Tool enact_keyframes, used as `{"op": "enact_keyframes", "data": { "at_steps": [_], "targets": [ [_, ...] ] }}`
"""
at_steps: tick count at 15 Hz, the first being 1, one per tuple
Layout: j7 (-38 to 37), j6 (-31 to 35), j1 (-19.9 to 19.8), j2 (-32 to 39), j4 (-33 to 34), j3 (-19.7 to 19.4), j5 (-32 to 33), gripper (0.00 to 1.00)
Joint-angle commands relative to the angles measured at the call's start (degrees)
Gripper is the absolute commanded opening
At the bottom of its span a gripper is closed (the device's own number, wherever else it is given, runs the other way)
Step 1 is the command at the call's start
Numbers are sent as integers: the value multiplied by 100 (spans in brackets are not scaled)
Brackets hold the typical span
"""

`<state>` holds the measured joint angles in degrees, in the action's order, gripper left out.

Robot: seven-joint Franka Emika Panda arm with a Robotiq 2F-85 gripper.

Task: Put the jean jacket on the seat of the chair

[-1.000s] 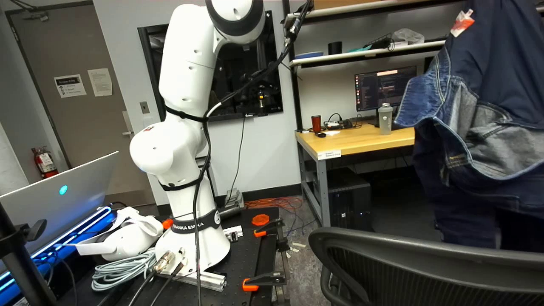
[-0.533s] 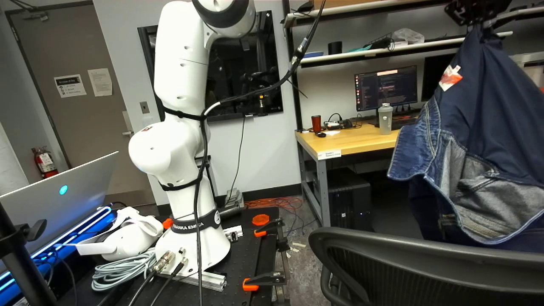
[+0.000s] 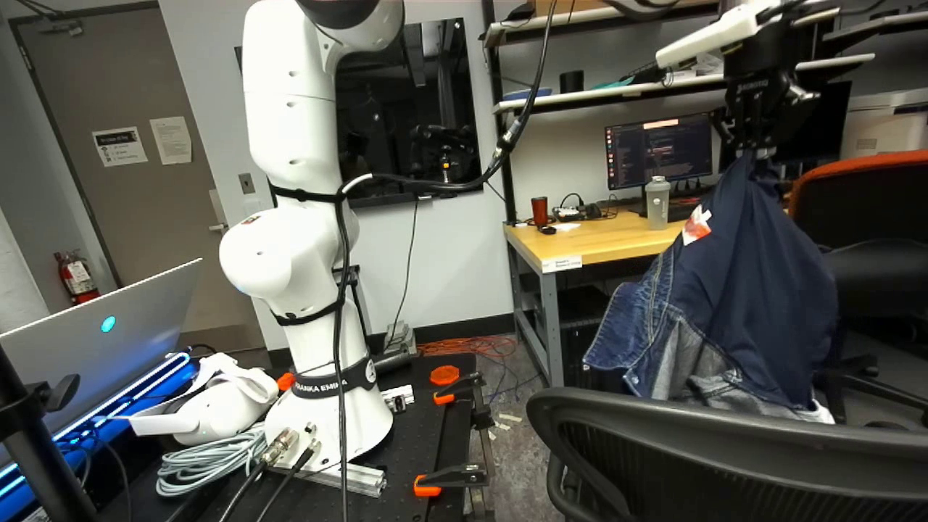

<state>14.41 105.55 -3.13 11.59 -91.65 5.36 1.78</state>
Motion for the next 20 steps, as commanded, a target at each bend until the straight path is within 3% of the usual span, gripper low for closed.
{"op": "enact_keyframes", "data": {
  "at_steps": [1, 5, 6, 8, 16, 20],
  "targets": [
    [3, 646, 99, -565, -1243, -141, -90, 2],
    [-82, 1269, 177, -599, -2018, -150, 26, 2],
    [-143, 1454, 206, -611, -2180, -155, 98, 31],
    [-160, 1670, 238, -659, -2409, -157, 196, 37],
    [-182, 1998, 238, -1039, -3017, -217, 387, 98],
    [-194, 2201, 237, -1266, -3315, -258, 422, 100]
  ]
}}
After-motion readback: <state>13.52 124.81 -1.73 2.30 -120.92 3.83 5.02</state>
